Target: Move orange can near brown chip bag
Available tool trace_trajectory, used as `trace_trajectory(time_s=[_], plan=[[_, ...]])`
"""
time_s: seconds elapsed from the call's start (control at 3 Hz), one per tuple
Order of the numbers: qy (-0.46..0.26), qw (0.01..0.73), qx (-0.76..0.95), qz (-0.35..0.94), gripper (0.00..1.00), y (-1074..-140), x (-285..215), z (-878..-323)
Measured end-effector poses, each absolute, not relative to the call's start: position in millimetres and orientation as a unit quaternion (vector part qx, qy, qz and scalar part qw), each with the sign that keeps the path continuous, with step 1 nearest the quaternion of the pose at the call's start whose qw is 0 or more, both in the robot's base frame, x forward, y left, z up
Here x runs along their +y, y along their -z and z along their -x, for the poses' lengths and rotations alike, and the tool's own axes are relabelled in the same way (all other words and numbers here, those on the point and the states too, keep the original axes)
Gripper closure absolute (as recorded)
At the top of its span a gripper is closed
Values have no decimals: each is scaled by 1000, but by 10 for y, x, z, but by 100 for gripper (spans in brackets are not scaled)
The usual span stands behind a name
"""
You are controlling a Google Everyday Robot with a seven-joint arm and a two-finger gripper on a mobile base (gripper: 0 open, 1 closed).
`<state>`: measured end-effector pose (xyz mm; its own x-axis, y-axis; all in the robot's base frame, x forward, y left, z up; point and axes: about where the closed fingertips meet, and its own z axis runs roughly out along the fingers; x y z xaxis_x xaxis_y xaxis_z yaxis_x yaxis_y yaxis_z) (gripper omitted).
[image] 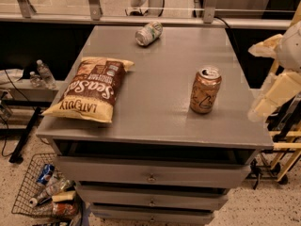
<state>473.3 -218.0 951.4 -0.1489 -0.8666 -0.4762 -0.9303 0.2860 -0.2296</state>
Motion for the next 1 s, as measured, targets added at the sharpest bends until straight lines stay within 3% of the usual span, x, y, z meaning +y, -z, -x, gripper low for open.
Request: trace_trajectory(time_s=[0.67,1.0], plan=[[-198,378,698,575,0,-9400,-1740,-4939],[-221,410,684,562,0,-9257,-1539,-5031]])
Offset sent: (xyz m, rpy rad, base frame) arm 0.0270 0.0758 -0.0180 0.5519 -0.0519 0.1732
